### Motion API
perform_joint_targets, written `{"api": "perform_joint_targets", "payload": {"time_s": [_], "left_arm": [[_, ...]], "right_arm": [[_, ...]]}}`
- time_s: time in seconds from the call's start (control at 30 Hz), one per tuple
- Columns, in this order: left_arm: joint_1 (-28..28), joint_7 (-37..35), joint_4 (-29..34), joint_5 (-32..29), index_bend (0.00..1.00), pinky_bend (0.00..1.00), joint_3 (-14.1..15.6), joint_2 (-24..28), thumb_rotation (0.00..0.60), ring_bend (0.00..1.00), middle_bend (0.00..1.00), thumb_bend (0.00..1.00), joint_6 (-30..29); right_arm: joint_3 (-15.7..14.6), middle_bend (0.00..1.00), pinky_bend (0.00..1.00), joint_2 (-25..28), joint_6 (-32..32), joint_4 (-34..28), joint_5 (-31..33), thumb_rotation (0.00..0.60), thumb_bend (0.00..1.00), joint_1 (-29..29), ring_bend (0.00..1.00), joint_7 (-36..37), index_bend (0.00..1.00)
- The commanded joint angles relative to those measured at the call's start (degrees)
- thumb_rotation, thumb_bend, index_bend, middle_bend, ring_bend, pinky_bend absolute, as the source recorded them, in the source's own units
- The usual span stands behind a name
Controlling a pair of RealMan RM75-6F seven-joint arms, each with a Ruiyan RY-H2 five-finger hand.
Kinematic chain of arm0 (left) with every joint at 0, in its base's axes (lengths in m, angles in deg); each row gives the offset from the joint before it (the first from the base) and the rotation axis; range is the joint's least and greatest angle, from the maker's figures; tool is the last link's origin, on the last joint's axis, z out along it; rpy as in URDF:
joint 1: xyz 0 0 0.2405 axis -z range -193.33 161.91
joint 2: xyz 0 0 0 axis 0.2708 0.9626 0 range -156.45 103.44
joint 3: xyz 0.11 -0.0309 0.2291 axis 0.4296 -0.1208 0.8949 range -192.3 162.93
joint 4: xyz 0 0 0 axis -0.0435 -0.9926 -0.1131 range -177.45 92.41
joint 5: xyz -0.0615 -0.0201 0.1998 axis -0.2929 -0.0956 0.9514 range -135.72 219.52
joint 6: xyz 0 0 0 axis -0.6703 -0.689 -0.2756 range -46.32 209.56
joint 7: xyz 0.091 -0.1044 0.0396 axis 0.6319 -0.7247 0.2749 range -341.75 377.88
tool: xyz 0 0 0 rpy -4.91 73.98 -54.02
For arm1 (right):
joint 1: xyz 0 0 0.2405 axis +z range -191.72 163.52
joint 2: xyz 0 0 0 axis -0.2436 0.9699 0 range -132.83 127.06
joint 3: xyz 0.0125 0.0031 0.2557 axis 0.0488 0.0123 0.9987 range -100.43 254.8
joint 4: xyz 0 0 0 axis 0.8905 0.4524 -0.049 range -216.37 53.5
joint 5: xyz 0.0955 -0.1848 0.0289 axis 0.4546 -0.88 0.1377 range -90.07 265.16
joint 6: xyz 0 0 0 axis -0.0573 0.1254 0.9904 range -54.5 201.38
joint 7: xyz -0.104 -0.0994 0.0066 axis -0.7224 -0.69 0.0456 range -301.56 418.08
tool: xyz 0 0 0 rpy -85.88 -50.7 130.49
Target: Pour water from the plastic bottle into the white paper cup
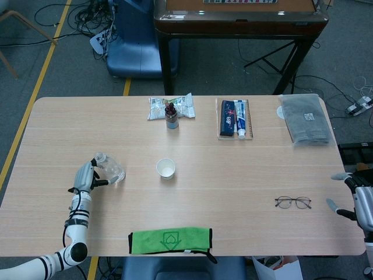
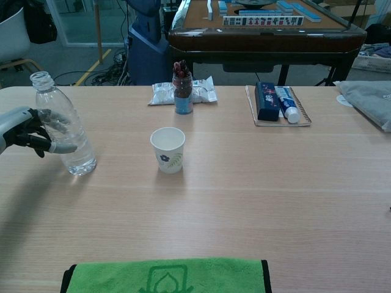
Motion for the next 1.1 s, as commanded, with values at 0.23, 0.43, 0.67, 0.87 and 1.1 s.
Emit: {"api": "perform_joint_targets", "payload": {"time_s": [0.23,0.43,0.67,0.87,1.1], "left_arm": [[0.52,-0.36,-1.47,-0.34,0.28,0.52,-0.76,-1.55,0.6,0.34,0.31,0.05,0.63],[0.75,-0.94,-2.41,-0.73,0.28,0.52,-1.36,-2.54,0.6,0.34,0.31,0.05,1.1],[1.33,-0.33,-3.36,-1.34,0.28,0.52,-2.03,-3.83,0.6,0.34,0.31,0.05,1.18],[2.25,0.03,-4.66,-1.47,0.31,0.53,-2.81,-5.1,0.6,0.36,0.32,0.05,1.28],[3.37,1.95,-7.02,-1.47,0.37,0.6,-3.56,-7.27,0.6,0.43,0.39,0.05,-0.46]], "right_arm": [[0.1,0.37,0.57,0.18,-0.22,-0.08,0.06,0.6,0.18,-0.13,0.38,0.24,0.38],[0.18,0.36,0.57,0.25,-0.27,-0.01,0.12,0.6,0.18,-0.17,0.38,0.46,0.38],[0.25,0.36,0.57,0.34,-0.48,-0.04,0.1,0.6,0.18,-0.27,0.38,0.57,0.38],[0.33,0.36,0.57,0.52,-0.69,-0.07,0.09,0.6,0.18,-0.38,0.38,0.9,0.38],[0.46,0.36,0.57,0.8,-1.0,-0.14,0.14,0.6,0.18,-0.57,0.38,1.34,0.38]]}}
